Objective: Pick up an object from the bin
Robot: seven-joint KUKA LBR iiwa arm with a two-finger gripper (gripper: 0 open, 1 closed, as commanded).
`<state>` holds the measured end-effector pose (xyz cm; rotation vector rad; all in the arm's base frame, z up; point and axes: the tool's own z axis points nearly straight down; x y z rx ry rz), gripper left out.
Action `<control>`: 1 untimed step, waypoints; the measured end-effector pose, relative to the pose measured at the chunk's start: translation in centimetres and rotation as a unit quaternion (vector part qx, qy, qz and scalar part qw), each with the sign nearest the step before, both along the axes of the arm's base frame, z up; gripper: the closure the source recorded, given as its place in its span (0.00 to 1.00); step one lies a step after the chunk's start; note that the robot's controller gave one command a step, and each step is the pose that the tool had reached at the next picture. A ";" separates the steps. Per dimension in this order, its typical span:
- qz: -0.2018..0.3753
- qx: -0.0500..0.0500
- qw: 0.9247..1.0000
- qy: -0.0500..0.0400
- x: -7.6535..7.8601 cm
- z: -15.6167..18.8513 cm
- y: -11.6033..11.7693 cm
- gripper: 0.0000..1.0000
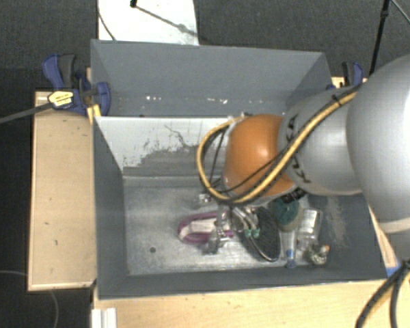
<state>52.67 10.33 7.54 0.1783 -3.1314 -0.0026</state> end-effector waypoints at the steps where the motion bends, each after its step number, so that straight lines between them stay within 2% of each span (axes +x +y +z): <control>1: -0.004 0.000 1.000 -0.003 0.2 0.4 -0.2 1.00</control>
Offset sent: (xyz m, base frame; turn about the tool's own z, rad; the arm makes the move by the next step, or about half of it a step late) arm 0.0000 0.0000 0.0000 0.0000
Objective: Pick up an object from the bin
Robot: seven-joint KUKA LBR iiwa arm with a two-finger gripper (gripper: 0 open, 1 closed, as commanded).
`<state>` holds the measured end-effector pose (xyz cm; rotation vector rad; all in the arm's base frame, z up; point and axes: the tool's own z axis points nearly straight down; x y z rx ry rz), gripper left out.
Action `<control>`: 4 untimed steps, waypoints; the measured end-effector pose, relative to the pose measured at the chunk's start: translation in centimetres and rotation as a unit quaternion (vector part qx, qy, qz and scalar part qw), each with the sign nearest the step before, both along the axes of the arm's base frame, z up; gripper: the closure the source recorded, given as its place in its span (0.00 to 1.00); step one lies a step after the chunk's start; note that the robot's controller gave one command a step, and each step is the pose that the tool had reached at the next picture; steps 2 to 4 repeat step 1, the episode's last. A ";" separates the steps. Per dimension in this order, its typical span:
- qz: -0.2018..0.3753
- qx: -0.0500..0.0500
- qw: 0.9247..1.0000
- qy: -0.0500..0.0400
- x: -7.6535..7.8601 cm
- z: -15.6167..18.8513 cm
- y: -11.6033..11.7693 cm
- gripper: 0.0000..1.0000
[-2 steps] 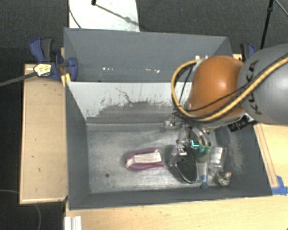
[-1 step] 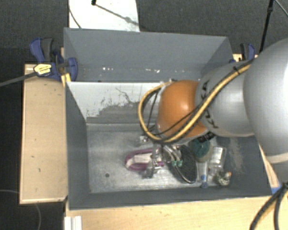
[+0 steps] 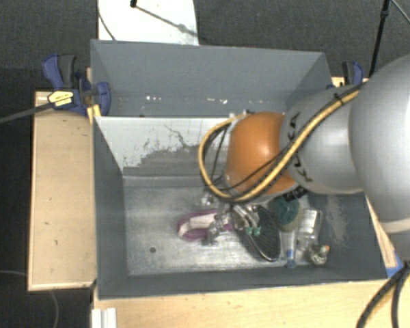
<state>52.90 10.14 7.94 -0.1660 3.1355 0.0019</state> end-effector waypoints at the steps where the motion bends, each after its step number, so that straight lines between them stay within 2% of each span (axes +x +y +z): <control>1: 0.006 0.000 1.000 -0.004 -0.6 16.3 -1.0 1.00; 4: 0.006 0.000 1.000 -0.004 -0.6 16.3 -1.0 1.00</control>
Offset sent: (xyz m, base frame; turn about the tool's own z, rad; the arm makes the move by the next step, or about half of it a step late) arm -0.0075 -0.0100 0.1583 -0.0146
